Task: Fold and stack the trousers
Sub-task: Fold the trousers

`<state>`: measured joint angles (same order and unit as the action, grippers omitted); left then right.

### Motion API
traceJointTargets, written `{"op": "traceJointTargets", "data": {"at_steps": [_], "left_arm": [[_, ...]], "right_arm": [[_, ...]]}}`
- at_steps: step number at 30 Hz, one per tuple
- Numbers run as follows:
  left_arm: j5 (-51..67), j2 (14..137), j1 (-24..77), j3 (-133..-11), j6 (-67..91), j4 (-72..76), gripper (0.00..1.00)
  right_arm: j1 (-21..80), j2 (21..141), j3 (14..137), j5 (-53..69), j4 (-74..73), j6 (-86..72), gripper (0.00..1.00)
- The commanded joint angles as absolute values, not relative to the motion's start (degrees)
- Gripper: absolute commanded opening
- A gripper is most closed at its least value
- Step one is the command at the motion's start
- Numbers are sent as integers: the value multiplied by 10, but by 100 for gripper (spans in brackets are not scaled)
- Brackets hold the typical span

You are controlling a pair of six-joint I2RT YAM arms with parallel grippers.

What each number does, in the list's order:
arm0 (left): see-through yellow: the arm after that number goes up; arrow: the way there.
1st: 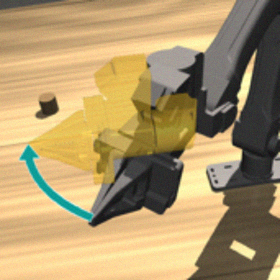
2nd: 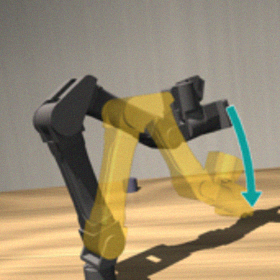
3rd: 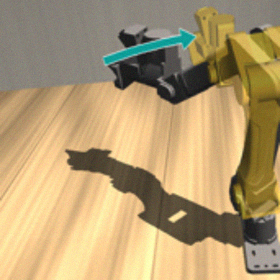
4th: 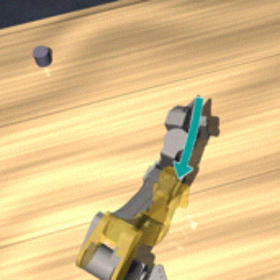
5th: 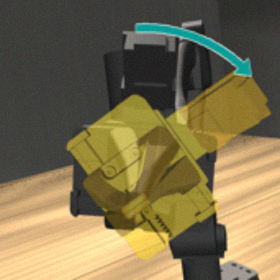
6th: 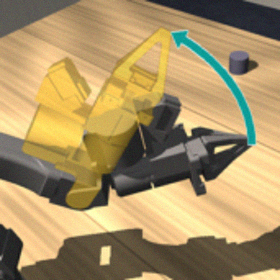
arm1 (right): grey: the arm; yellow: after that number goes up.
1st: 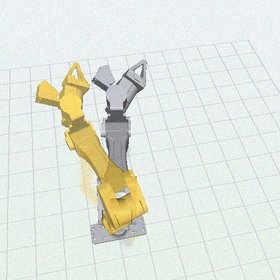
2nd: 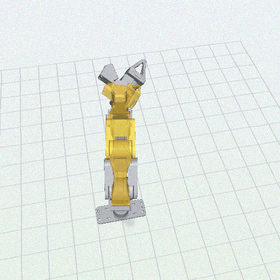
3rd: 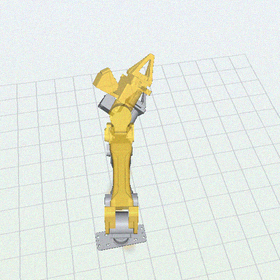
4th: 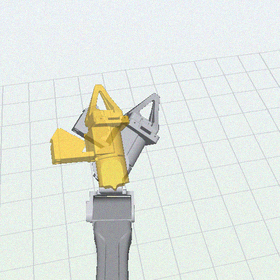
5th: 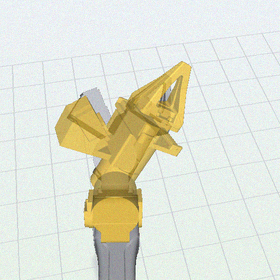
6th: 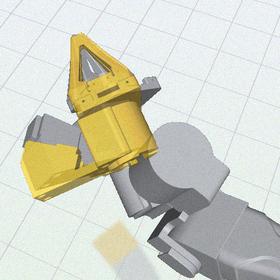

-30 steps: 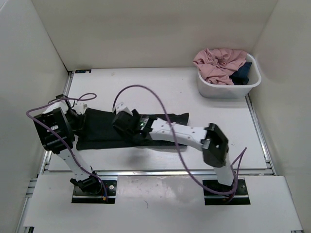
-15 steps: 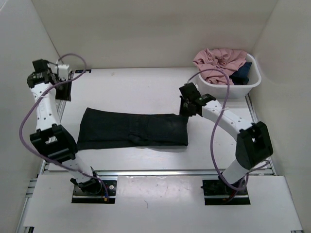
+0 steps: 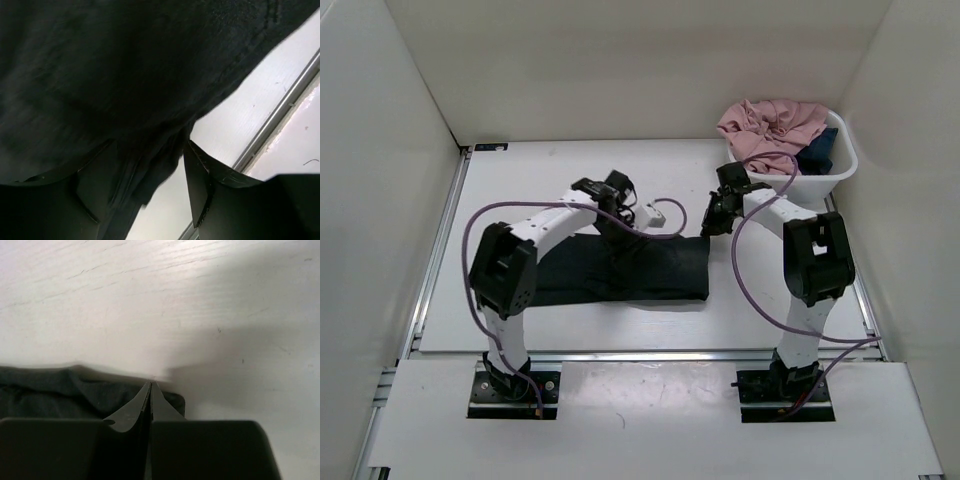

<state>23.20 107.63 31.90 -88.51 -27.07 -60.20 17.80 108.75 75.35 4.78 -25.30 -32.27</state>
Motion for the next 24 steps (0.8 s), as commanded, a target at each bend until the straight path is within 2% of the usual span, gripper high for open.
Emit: {"op": "traceJointTargets", "data": {"at_steps": [1,6,11,15,20,24], "left_arm": [[229,1073,337,-867,-259,-525,67],[192,1089,343,-785,-238,-461,64],[197,1089,348,-772,-228,-447,64],[207,1094,348,-766,-222,-441,64],[207,1094,348,-772,-217,-436,64],[202,1094,348,-772,-217,-436,64]], "right_arm": [[173,1105,787,83,-242,-337,0],[168,1085,800,56,-271,-318,0],[183,930,756,-16,-288,-286,0],[228,835,659,40,-287,-329,0],[255,812,521,106,-226,-397,0],[246,858,507,99,-208,-409,0]]}}
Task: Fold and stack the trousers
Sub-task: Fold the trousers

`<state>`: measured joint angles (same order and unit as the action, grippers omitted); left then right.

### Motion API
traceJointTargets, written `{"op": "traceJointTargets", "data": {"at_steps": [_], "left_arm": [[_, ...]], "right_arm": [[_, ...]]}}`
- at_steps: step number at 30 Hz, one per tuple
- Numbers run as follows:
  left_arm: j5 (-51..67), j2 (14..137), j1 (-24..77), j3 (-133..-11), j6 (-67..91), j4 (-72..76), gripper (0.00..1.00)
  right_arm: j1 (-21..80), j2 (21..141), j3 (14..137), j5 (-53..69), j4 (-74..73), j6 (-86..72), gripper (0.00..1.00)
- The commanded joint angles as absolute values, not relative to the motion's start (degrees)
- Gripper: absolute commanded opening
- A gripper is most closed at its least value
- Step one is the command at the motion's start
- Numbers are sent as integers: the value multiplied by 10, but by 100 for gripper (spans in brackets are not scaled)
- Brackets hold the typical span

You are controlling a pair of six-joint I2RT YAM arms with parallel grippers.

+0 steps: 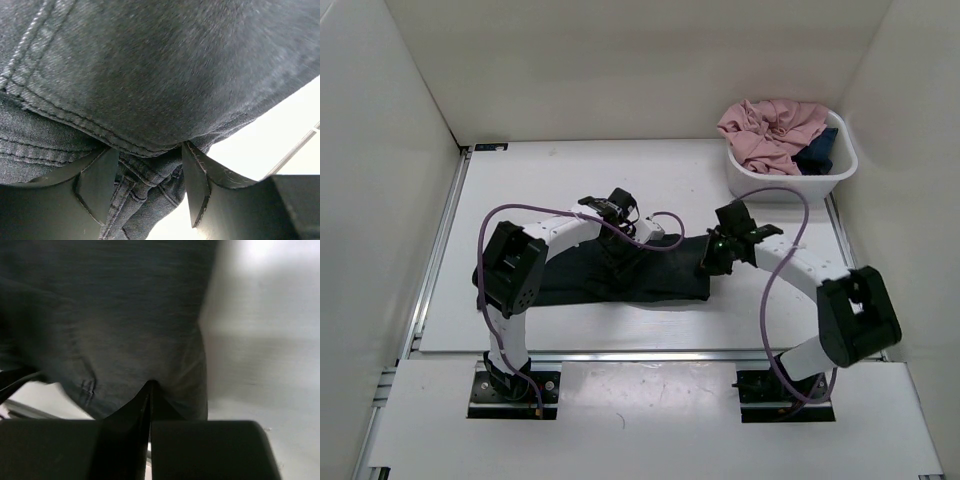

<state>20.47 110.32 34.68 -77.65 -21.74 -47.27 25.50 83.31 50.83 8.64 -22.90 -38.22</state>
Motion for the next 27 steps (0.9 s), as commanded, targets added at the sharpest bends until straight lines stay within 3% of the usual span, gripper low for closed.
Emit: {"op": "traceJointTargets", "data": {"at_steps": [1,5,10,15,19,22,27], "left_arm": [[202,1094,348,-772,-217,-436,64],[181,1094,348,-753,-223,-436,64],[176,1106,348,-748,-229,-436,64],[171,1106,348,-762,-229,-436,65],[171,1100,353,-791,-229,-452,67],[171,1100,353,-809,-223,-466,67],[171,1112,353,-809,-218,-471,68]], "right_arm": [[241,869,502,90,-208,-409,0],[197,931,502,40,-201,-392,0],[190,964,544,66,-212,-353,0],[184,908,552,55,-254,-331,0],[167,839,534,71,-275,-325,14],[172,775,503,105,-246,-330,11],[199,773,482,119,-219,-353,5]]}}
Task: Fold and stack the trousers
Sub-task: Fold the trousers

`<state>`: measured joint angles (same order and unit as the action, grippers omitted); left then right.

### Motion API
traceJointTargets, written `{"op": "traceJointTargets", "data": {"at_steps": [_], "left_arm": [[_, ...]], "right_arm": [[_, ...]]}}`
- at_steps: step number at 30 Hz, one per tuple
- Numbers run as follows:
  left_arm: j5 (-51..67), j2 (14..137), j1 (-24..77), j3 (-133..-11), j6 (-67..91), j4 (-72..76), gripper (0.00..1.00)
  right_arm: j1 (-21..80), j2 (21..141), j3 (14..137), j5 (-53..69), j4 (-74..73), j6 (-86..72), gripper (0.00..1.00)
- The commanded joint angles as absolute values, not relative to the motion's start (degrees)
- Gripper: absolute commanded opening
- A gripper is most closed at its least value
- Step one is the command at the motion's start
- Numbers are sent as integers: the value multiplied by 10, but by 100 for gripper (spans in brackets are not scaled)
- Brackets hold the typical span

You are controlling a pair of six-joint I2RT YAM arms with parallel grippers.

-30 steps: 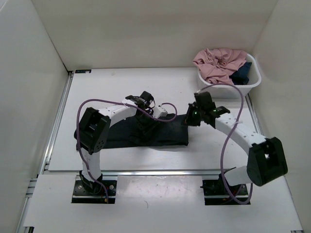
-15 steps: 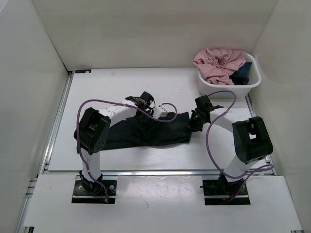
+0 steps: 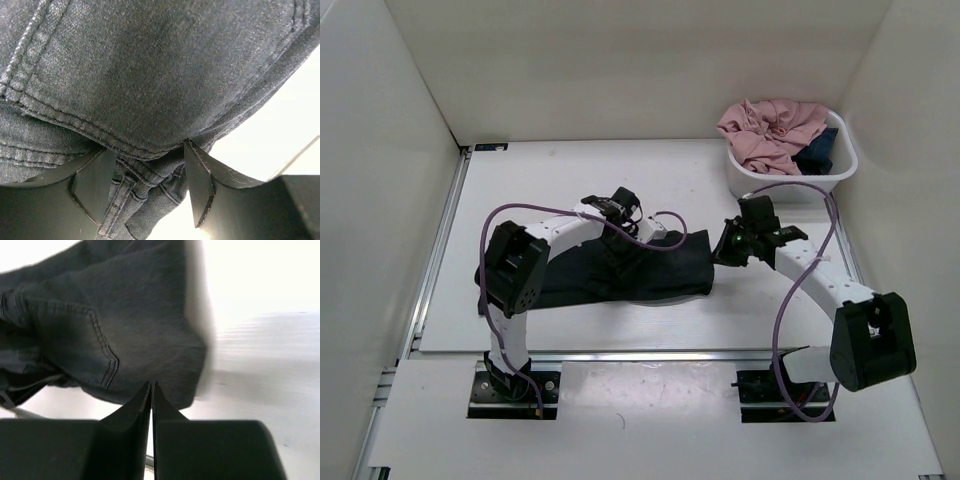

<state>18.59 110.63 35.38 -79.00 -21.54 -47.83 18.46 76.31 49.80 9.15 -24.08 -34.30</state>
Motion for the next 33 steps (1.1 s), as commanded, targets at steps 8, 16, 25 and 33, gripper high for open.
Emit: {"op": "traceJointTargets", "data": {"at_steps": [8,16,25,33], "left_arm": [[158,1122,353,-814,-218,-471,68],[135,1117,353,-809,-218,-471,69],[135,1100,353,-834,-228,-482,74],[141,1087,353,-863,-240,-498,75]], "right_arm": [[228,835,412,145,-216,-370,0],[200,866,408,112,-231,-323,0],[176,760,504,126,-332,-231,76],[156,912,573,177,-245,-212,99]]}}
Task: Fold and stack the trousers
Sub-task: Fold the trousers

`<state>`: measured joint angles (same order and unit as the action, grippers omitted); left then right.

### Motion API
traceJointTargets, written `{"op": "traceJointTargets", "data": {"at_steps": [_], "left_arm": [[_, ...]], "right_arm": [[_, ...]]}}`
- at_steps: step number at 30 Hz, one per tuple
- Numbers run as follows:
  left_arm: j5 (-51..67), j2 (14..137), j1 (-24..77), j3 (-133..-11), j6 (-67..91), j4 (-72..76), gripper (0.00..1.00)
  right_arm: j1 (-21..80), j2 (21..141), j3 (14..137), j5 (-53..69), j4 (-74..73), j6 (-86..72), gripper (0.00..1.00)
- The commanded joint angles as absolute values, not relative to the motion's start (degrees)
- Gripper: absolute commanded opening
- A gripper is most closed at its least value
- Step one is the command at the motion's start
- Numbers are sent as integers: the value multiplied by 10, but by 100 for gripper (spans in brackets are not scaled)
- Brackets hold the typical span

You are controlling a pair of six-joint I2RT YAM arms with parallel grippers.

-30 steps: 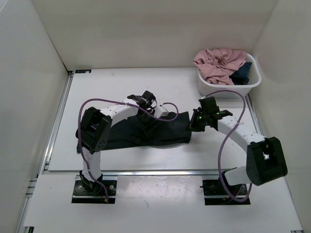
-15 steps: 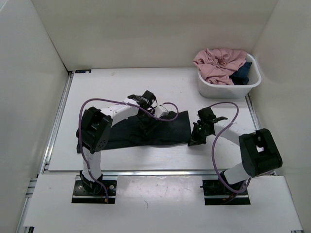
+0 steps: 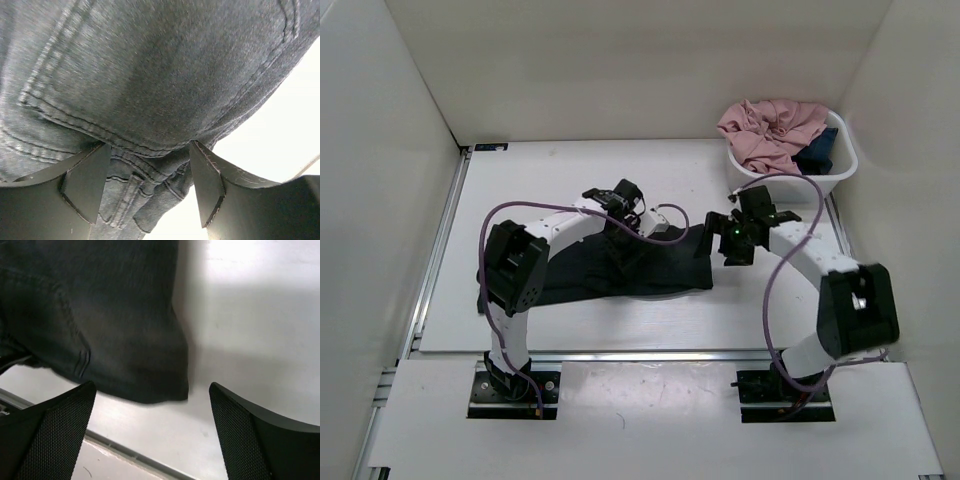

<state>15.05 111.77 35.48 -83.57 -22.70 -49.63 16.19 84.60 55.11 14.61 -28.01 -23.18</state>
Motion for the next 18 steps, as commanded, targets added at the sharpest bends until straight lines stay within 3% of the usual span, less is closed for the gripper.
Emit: {"op": "traceJointTargets", "data": {"at_steps": [1,4,7,8,10,11,13,18], "left_arm": [[141,1087,353,-863,-240,-498,75],[141,1076,353,-869,-245,-504,75],[151,1064,335,-882,-245,-517,75],[160,1053,327,-882,-245,-522,75],[172,1038,296,-890,-245,-540,75],[172,1020,284,-890,-245,-540,75],[163,999,258,-877,-251,-547,76],[144,950,136,-819,-251,-547,79]], "right_arm": [[156,961,582,205,-229,-218,99],[150,1034,606,232,-203,-223,97],[150,1058,600,291,-171,-238,81],[150,1058,600,296,-164,-243,66],[144,1058,595,296,-164,-243,44],[144,1058,590,296,-164,-243,17],[128,1045,584,296,-170,-243,3],[56,973,577,291,-264,-238,0]]}}
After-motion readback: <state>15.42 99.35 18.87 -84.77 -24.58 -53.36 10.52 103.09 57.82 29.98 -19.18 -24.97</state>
